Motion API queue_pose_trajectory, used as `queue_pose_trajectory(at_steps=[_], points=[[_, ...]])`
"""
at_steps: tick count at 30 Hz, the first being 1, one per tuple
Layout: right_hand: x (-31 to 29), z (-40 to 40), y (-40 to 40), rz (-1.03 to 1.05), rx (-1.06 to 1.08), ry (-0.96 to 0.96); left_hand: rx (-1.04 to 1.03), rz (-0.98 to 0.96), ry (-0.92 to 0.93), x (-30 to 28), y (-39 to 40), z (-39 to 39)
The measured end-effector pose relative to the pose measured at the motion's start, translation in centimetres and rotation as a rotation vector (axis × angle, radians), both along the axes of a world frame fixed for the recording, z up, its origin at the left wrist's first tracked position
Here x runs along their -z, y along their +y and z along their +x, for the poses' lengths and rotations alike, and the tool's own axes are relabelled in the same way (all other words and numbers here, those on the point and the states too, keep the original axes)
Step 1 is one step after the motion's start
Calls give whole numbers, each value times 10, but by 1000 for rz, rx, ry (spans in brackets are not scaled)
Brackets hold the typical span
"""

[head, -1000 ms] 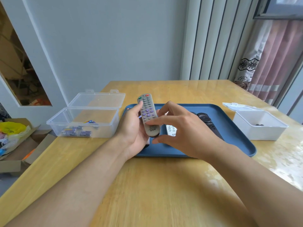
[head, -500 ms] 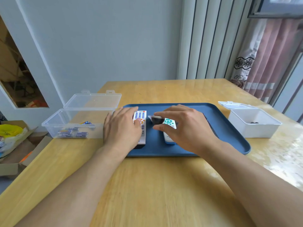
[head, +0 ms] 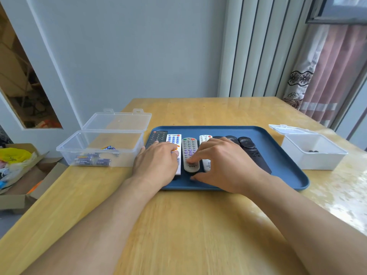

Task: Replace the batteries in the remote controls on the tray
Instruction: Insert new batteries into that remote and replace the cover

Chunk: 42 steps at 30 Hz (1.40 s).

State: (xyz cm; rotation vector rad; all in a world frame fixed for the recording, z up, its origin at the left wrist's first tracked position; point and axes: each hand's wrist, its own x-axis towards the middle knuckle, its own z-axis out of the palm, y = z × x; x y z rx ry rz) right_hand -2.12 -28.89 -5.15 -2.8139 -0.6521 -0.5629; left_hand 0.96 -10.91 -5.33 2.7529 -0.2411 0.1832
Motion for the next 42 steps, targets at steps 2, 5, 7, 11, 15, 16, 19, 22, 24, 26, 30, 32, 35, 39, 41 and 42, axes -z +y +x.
queue_pose_trajectory(at_steps=[2, 5, 7, 11, 15, 16, 19, 22, 24, 26, 30, 32, 35, 39, 41, 42], points=[[1, 0, 0, -12, 2, 28, -2, -4, 3, -1, 0, -1], [0, 1, -2, 9, 3, 118, -15, -12, 12, -2, -2, -4], [-1, 1, -2, 50, -4, 176, -20, -20, 14, -1, -3, -3], [-6, 3, -9, 102, 215, 121, -5, -4, -25, 4, -3, 2], [0, 7, -26, 31, 563, 315, 32, 23, -12, 9, -1, 5], [2, 8, -28, 50, 575, 372, 41, 37, 3, 10, -1, 5], [9, 11, -25, 55, 574, 472, 60, 82, 31, 10, -2, 5], [13, 12, -20, 41, 587, 470, 81, 108, 58, 8, -3, 2], [16, 13, -19, 33, 585, 459, 103, 121, 74, 7, -4, 1], [17, 14, -17, 28, 582, 446, 114, 121, 80, 8, -4, 0], [18, 13, -15, 22, 591, 445, 110, 120, 74, 7, -4, 0], [17, 12, -14, 23, 566, 392, 110, 117, 73, 7, -4, 0], [12, 7, -9, -33, 372, 264, 112, 115, 68, 7, -4, 1], [7, -1, 4, -119, 258, 258, 117, 122, 75, 7, -3, 1], [6, -2, 7, -110, 269, 248, 118, 125, 75, 7, -3, 1], [5, -3, 7, -121, 276, 228, 118, 127, 76, 8, -3, 2]])
